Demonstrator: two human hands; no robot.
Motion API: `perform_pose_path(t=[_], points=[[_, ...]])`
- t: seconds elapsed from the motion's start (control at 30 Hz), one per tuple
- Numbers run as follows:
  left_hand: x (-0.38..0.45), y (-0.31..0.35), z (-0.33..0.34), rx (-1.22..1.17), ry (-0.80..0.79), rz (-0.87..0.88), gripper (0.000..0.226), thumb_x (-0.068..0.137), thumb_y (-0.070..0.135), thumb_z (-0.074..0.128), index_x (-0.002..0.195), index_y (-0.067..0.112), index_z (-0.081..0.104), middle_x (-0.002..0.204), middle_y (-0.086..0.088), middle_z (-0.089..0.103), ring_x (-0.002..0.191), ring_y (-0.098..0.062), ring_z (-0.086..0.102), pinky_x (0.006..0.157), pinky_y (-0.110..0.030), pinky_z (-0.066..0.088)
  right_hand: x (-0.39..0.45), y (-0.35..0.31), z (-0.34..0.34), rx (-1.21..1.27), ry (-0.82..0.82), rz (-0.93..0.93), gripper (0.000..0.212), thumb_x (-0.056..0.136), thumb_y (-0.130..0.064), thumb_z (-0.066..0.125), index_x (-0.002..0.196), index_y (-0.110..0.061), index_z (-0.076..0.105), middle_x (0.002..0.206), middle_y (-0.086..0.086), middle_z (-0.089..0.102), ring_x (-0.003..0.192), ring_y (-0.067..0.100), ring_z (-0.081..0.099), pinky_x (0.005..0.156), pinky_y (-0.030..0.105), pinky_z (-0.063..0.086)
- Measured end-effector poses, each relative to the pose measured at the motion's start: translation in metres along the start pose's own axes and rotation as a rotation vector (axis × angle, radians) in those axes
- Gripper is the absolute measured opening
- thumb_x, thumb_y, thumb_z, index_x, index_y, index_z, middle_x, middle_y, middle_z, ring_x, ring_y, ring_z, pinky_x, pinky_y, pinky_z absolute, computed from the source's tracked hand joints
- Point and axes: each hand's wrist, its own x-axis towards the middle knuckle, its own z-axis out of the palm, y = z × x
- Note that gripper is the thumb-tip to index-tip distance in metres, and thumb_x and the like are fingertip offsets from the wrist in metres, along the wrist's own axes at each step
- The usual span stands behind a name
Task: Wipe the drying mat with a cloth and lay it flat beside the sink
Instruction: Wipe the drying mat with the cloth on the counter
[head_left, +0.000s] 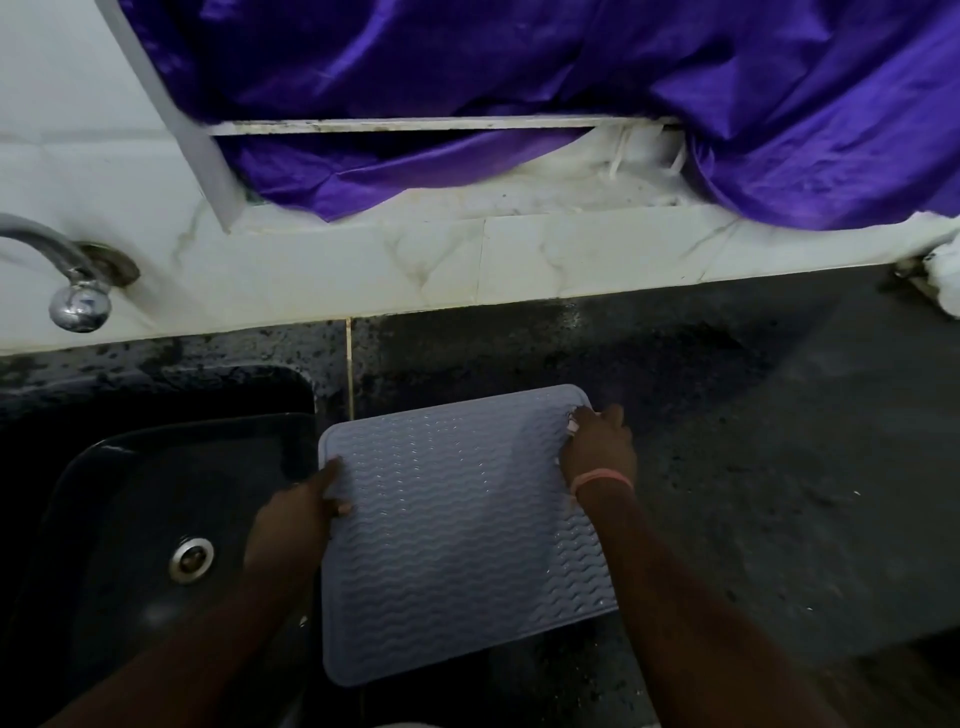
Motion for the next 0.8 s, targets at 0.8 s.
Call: perform_pose_path(t=[0.8], points=[[-0.001,-0.005,0.000,-0.318,-0.038,-0.045,0.047,0.097,0.031,0.056,0.142,0.040,0.045,0.111,0.005,0.065,0.097,-0.015,0.060,0.081,-0.026,0.043,-0.073,-0.111,0.047,0.011,-0.085,-0.199,0.047,0.086,-0.021,0.068,0.131,-0.017,0.056,0.136,0.012,0.039,0.113,0.030,0.051,0.088,0.035,0.049]])
